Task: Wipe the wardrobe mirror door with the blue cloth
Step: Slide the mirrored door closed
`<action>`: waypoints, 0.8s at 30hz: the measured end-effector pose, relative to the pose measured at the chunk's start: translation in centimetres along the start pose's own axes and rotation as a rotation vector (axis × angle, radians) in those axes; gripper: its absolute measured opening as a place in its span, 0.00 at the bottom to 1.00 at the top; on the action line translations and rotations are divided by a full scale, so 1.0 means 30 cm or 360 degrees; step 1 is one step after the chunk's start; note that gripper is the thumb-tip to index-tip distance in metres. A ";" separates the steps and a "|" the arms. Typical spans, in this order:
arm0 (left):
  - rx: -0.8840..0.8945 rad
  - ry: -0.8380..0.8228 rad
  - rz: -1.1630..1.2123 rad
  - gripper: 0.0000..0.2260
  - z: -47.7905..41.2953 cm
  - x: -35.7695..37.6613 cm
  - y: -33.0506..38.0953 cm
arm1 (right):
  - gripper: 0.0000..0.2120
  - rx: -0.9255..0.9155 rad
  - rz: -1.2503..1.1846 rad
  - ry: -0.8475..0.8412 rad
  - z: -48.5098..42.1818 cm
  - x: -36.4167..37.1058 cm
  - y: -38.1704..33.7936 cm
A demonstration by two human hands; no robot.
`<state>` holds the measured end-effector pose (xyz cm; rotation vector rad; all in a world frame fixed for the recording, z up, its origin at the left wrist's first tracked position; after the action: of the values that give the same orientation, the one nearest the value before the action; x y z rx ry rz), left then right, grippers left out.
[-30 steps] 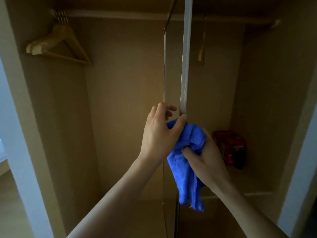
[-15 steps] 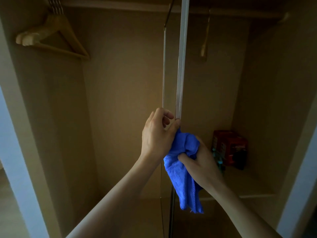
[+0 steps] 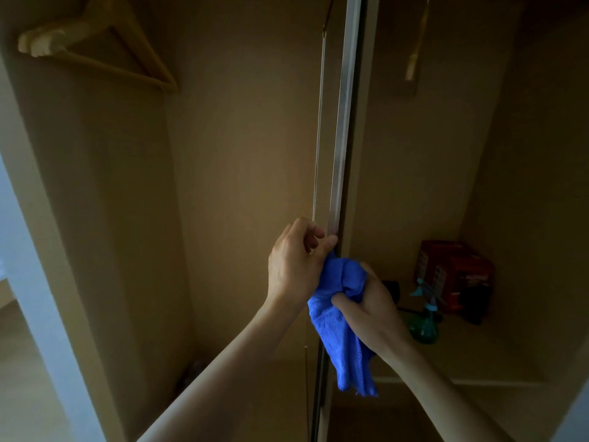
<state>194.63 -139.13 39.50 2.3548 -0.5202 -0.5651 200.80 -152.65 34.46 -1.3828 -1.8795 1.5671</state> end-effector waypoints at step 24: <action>-0.0066 0.0018 -0.0210 0.10 -0.104 0.103 -0.153 | 0.14 -0.0044 0.0023 -0.0063 -0.199 0.032 0.137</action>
<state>199.80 -135.86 37.80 2.3632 -0.3461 -0.6161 206.72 -148.80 32.56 -1.3901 -1.9248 1.5923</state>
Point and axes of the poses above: each hand's wrist, its own z-axis away from the middle knuckle, its own x-axis out of the palm, y = z × x, the point moved 5 cm from there along -z, towards the middle knuckle, and after that the axes turned 6 degrees about x, right-handed, at the moved point
